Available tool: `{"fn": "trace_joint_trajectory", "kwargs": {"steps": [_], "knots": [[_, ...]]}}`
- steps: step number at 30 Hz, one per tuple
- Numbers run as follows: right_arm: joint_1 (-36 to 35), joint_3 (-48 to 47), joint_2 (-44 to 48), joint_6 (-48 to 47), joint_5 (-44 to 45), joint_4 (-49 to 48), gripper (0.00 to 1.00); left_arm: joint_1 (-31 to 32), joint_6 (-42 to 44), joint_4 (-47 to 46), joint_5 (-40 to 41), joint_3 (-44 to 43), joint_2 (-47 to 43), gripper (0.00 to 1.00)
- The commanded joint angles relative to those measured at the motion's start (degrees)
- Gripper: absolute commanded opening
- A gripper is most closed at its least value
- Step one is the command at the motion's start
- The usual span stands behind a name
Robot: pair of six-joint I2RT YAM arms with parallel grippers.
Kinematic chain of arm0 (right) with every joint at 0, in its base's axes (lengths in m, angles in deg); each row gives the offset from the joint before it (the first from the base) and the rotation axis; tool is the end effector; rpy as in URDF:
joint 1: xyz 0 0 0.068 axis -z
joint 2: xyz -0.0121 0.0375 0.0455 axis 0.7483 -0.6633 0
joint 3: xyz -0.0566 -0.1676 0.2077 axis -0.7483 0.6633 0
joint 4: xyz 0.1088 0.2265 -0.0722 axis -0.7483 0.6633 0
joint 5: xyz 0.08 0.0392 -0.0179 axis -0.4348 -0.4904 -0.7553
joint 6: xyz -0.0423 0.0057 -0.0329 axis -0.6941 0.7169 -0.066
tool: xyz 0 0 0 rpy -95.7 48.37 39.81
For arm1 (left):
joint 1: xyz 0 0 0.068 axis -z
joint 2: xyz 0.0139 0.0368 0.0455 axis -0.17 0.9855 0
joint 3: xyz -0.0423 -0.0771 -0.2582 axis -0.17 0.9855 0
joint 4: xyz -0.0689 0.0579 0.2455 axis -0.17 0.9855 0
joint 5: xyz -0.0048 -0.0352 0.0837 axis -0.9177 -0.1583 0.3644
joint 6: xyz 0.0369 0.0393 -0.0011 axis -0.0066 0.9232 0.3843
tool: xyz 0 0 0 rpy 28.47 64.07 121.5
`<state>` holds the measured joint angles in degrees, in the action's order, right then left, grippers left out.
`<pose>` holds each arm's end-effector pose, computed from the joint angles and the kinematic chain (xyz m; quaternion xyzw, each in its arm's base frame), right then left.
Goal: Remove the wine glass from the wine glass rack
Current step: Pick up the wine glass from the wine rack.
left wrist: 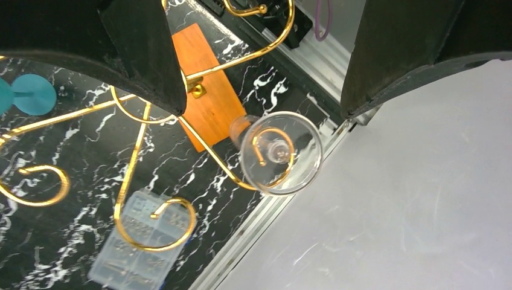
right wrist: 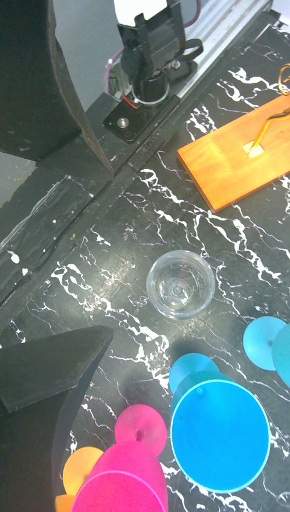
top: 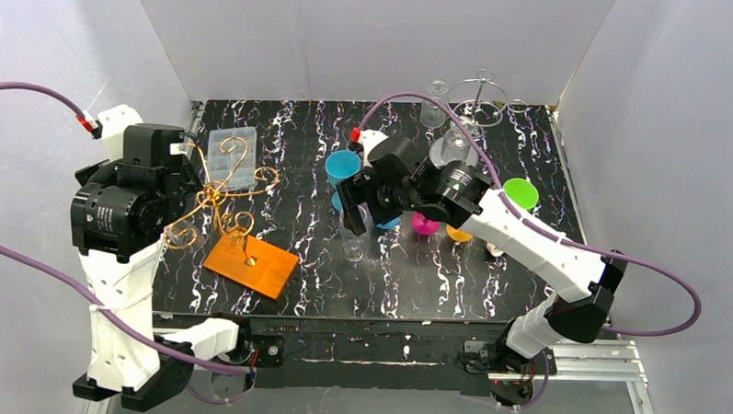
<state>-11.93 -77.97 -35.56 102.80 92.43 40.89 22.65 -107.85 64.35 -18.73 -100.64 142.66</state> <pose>0.1624 0.2755 0.4176 -0.2787 0.8583 0.2271 0.3662 0.1090 0.0018 0.5131 -0.2826 0.7933 0.1936 0.5034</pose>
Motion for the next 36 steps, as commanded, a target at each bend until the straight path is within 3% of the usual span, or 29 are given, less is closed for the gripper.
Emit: {"fn": "trace_joint_trajectory", "kwargs": {"steps": [1,4,11,21,26,36], "knots": [[0.34,1.46,2.98,-2.31,-3.28,-2.51,0.98,-7.71,2.66,-1.22,-6.28,1.59,-1.33,0.98],[0.42,1.73,3.31,-3.27,-4.22,-2.32,0.98,-14.40,3.74,-2.19,-11.41,2.34,-1.41,0.98],[0.61,2.19,3.86,-5.01,-7.62,-1.95,0.98,-22.43,4.33,-4.05,-19.71,3.29,-1.03,0.98],[0.53,4.80,5.44,-4.60,-11.09,-3.19,0.98,-28.95,4.67,-7.18,-25.76,4.90,0.37,0.98],[0.52,4.72,5.14,-4.61,-11.74,-3.03,0.98,-35.16,5.15,-10.51,-29.58,11.88,-1.72,0.98],[0.53,-1.26,2.48,-4.62,-6.12,2.10,0.98,-37.45,6.52,-15.11,-31.19,15.23,-4.11,0.98]]}}
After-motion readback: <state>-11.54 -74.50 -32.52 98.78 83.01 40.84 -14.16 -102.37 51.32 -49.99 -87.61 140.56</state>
